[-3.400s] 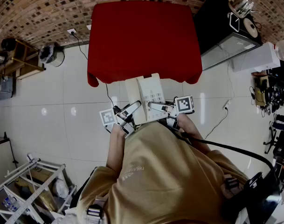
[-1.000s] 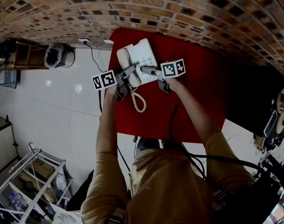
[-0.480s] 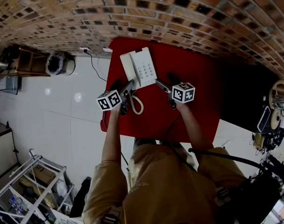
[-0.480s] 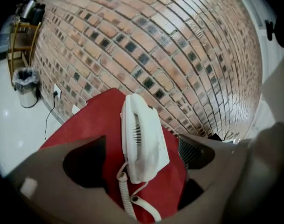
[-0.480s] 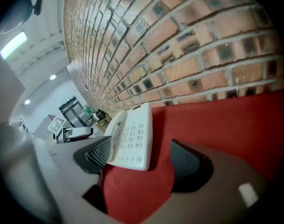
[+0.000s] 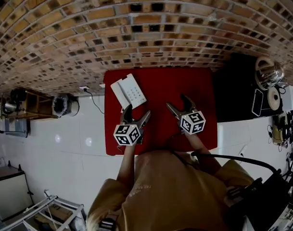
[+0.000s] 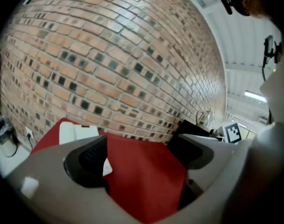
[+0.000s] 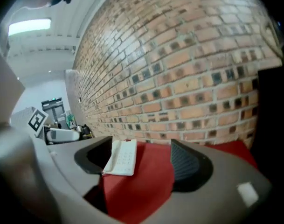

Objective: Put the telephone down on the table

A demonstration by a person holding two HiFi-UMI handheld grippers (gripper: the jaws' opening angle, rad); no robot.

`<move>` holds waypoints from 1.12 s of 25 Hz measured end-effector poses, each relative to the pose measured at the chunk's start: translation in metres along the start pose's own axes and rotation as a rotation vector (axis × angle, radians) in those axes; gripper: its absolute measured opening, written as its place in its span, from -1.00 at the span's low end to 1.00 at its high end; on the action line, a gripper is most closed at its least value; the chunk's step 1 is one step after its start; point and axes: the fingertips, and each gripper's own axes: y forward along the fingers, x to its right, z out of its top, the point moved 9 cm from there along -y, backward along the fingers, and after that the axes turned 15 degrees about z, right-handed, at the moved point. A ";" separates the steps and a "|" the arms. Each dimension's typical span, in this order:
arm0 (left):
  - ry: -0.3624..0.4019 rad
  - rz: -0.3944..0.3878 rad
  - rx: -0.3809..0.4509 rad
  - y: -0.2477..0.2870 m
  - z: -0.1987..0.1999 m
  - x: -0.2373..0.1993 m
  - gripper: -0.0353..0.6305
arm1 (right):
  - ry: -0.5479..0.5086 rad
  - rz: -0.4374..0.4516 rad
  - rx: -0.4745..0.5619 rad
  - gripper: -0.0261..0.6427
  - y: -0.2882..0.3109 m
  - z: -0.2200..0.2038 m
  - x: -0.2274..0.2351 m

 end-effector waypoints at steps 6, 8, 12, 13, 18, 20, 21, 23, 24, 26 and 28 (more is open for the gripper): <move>0.256 0.000 0.248 -0.039 0.085 0.085 0.54 | -0.301 -0.156 0.228 0.22 -0.079 0.105 -0.044; 0.309 0.017 0.299 -0.049 0.099 0.102 0.54 | -0.352 -0.226 0.311 0.22 -0.101 0.117 -0.054; 0.355 0.034 0.345 -0.069 0.104 0.124 0.53 | -0.394 -0.277 0.334 0.22 -0.132 0.116 -0.073; 0.351 0.026 0.344 -0.072 0.103 0.125 0.52 | -0.387 -0.286 0.321 0.21 -0.135 0.114 -0.075; 0.339 -0.002 0.335 -0.084 0.096 0.128 0.49 | -0.362 -0.298 0.282 0.20 -0.142 0.101 -0.084; 0.341 0.011 0.322 -0.090 0.091 0.126 0.49 | -0.328 -0.295 0.278 0.20 -0.144 0.093 -0.085; 0.343 0.013 0.317 -0.092 0.089 0.125 0.49 | -0.312 -0.294 0.282 0.20 -0.145 0.091 -0.086; 0.355 0.016 0.312 -0.097 0.084 0.124 0.47 | -0.306 -0.290 0.289 0.20 -0.148 0.090 -0.090; 0.366 0.020 0.312 -0.098 0.082 0.124 0.45 | -0.314 -0.286 0.290 0.20 -0.149 0.090 -0.093; 0.382 0.028 0.314 -0.101 0.077 0.124 0.43 | -0.332 -0.276 0.288 0.19 -0.150 0.092 -0.097; 0.381 0.029 0.313 -0.103 0.071 0.125 0.43 | -0.341 -0.265 0.281 0.19 -0.151 0.091 -0.100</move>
